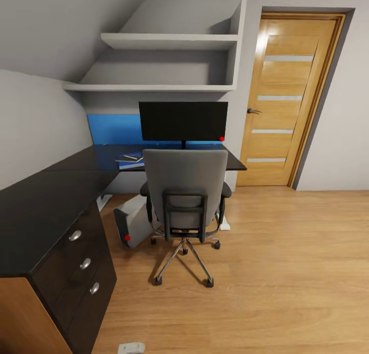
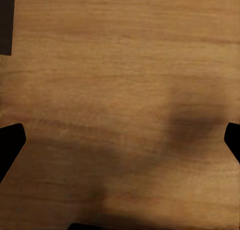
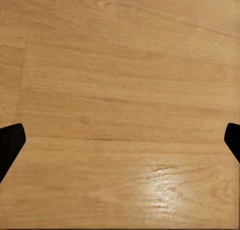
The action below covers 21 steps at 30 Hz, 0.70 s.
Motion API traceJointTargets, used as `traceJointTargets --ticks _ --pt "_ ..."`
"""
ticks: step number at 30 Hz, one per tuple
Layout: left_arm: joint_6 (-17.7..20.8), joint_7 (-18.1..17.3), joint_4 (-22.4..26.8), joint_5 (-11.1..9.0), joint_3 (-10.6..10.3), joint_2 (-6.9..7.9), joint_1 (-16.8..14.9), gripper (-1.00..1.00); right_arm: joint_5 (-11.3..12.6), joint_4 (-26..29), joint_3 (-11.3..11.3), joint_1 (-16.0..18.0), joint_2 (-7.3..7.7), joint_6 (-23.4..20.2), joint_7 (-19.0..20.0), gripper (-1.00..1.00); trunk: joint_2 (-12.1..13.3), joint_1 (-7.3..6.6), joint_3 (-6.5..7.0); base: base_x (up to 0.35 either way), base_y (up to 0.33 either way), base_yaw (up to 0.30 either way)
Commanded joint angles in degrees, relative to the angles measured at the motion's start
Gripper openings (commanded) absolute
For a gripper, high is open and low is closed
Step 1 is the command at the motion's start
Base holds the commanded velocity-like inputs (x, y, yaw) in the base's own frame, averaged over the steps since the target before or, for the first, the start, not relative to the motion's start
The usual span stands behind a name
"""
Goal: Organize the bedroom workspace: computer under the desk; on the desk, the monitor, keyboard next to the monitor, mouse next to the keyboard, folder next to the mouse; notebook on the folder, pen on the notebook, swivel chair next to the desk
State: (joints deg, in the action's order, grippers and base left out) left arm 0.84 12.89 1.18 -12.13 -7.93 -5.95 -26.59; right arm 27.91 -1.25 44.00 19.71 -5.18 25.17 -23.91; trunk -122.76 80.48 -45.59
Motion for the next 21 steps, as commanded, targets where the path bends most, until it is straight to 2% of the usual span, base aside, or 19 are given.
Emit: traceJointTargets --ticks 1,7,11,12,21 --pt "0.08 0.19 0.05 -0.53 -0.51 0.0 0.37 1.0 0.47 -0.14 0.48 -0.01 -0.04 0.24 -0.07 1.0 0.39 -0.24 0.13 0.0 0.0 0.0" --pt "-1.25 0.13 0.05 -0.48 -0.51 0.49 2.97 1.0 0.47 -0.15 0.47 -0.16 -0.04 0.23 -0.08 1.0 2.8 -1.55 1.21 0.0 0.0 0.0" --pt "-4.52 0.16 0.05 -0.45 -0.51 0.79 4.79 1.0 0.47 -0.16 0.47 -0.19 -0.03 0.23 -0.09 1.0 4.4 -2.43 1.93 0.0 0.0 0.0" --pt "-6.35 0.13 0.05 -0.45 -0.51 1.14 5.8 1.0 0.47 -0.15 0.47 -0.2 -0.01 0.23 -0.09 1.0 4.8 -2.65 2.11 0.0 0.0 0.0" --pt "-7.26 0.1 0.05 -0.45 -0.51 2.34 6.34 1.0 0.48 -0.13 0.47 -0.2 -0.01 0.23 -0.08 1.0 8.41 -4.63 3.72 0.0 0.0 0.0"
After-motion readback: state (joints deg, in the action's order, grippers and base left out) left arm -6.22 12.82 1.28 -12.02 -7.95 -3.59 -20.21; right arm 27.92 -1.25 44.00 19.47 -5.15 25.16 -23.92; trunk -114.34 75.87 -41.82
